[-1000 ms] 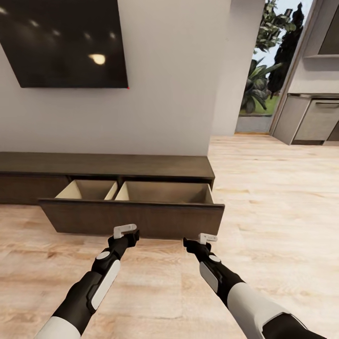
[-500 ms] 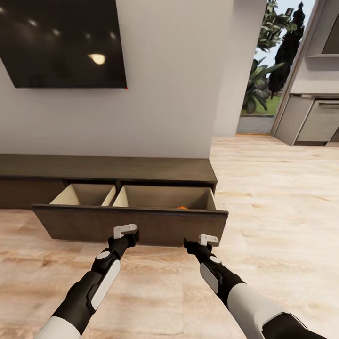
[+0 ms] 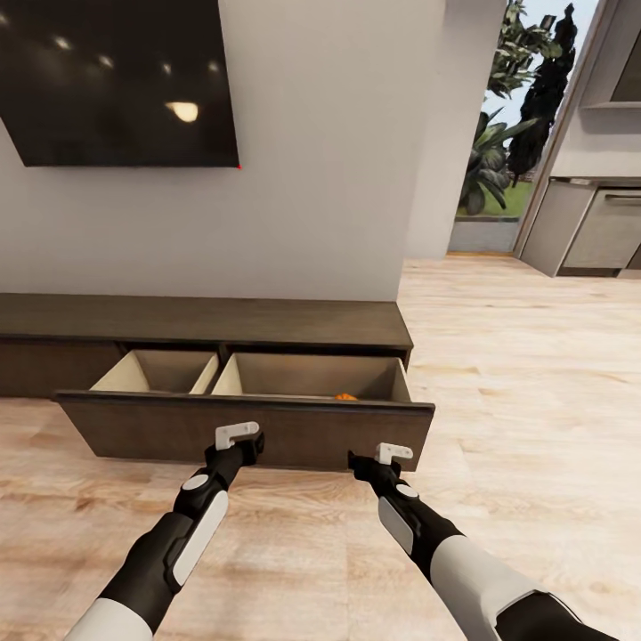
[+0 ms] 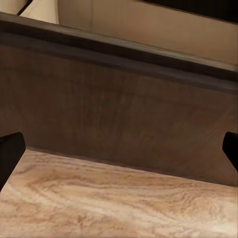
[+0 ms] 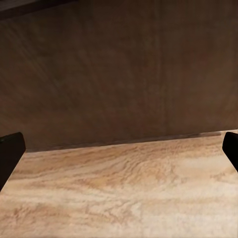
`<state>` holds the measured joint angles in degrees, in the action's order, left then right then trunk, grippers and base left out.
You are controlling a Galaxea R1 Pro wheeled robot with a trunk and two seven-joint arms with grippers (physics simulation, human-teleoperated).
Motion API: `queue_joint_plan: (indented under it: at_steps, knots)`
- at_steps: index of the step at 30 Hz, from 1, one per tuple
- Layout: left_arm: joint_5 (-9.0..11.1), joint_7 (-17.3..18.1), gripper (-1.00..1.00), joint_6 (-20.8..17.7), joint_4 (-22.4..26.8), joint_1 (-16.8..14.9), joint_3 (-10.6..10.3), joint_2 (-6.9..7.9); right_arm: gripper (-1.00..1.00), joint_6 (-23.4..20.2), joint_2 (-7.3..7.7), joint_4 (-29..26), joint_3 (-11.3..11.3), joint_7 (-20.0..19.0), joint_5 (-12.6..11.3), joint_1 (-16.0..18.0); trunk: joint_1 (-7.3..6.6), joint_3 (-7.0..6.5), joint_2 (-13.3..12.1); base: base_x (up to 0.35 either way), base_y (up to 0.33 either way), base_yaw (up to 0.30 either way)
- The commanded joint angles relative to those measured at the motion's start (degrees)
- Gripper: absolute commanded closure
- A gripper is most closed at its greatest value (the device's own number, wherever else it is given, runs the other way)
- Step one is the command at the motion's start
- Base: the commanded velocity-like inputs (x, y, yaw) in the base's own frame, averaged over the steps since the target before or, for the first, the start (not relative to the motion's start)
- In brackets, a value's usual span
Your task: Place each of the two pumpkins and all three candles from the living room inside a cabinet in the living room (use any cabinet), then make sure every cabinet is closed, and position the cauldron so it is next to a table in the living room.
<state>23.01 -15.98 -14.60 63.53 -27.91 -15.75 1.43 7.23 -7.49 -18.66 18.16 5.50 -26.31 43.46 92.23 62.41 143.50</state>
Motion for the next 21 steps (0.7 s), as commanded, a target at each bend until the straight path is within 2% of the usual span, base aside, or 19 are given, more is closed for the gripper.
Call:
queue_joint_plan:
  at_steps: [1, 9, 13, 21]
  knots:
    - [0.6, -0.5, -1.00, -0.1, 0.1, 0.0, -0.2, 0.07, -1.00, 0.3, 0.05, 0.0, 0.5, 0.3, -0.5, 0.0, -0.01, 0.05, 0.0, 0.000, 0.000, 0.000]
    - [0.8, -0.6, -1.00, -0.3, -0.5, 0.0, -0.2, -0.02, -1.00, 0.7, 0.04, -0.1, 0.4, 0.4, -0.5, 0.0, 0.17, 1.60, 0.1, 0.000, 0.000, 0.000]
    - [0.9, -0.6, -1.00, -0.5, -1.5, 0.0, -0.1, -0.02, -1.00, 3.3, 0.03, 0.0, 0.4, 0.4, -0.5, 0.0, 0.27, 2.49, 0.2, 0.000, 0.000, 0.000]
    - [0.7, -0.5, -1.00, -0.6, -3.0, 0.0, -0.1, -0.09, -1.00, 4.1, 0.02, 0.0, 0.4, 0.4, -0.6, 0.0, 0.48, 4.26, 0.3, 0.000, 0.000, 0.000]
